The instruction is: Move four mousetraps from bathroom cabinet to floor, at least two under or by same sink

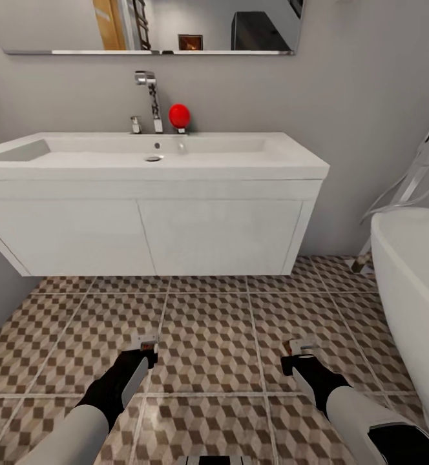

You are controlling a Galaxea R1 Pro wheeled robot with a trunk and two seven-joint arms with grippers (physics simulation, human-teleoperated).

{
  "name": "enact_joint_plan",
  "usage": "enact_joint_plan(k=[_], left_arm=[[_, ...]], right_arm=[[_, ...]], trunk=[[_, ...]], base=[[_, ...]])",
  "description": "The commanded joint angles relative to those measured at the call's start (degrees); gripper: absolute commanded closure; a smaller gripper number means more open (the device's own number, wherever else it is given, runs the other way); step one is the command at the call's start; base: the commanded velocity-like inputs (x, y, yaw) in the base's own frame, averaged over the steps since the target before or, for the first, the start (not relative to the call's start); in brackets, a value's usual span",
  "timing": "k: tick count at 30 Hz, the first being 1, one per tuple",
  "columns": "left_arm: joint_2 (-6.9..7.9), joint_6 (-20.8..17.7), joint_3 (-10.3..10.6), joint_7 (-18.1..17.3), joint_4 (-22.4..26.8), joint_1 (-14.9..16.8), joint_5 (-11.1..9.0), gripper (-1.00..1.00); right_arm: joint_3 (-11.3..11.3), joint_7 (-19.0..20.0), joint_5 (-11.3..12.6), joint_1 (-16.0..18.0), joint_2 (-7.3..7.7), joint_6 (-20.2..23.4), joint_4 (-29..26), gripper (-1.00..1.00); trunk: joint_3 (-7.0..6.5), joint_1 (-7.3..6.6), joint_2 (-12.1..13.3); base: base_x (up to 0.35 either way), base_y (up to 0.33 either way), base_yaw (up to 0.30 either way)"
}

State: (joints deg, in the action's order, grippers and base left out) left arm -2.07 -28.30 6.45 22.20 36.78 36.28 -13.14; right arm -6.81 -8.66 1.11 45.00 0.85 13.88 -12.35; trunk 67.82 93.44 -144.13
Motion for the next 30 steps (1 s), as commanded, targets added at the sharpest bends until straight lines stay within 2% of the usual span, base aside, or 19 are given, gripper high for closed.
enact_joint_plan(k=[1,8,16,30], left_arm=[[0.04,-0.2,0.3,0.5,0.1,0.0,-0.6,1.0],[0.06,1.9,0.2,0.8,0.2,0.0,-0.5,1.0],[0.1,2.4,0.2,1.1,0.2,0.0,-0.4,1.0],[0.3,2.3,0.1,1.0,0.2,0.0,-0.5,1.0]], right_arm=[[-0.5,-0.2,0.1,0.0,0.03,0.4,-0.1,1.0],[-0.5,-0.2,0.1,0.0,0.03,0.4,-0.1,1.0],[-0.5,-0.2,0.1,0.0,0.03,0.4,-0.1,1.0],[-0.5,-0.2,0.1,0.0,-0.05,0.4,-0.1,1.0]], trunk=[[0.28,0.01,0.0],[0.5,0.04,0.0],[0.5,0.04,0.0],[0.5,0.04,0.0]], base=[[0.0,0.0,0.0],[0.0,0.0,0.0],[0.021,0.0,0.0],[0.287,0.0,0.0]])
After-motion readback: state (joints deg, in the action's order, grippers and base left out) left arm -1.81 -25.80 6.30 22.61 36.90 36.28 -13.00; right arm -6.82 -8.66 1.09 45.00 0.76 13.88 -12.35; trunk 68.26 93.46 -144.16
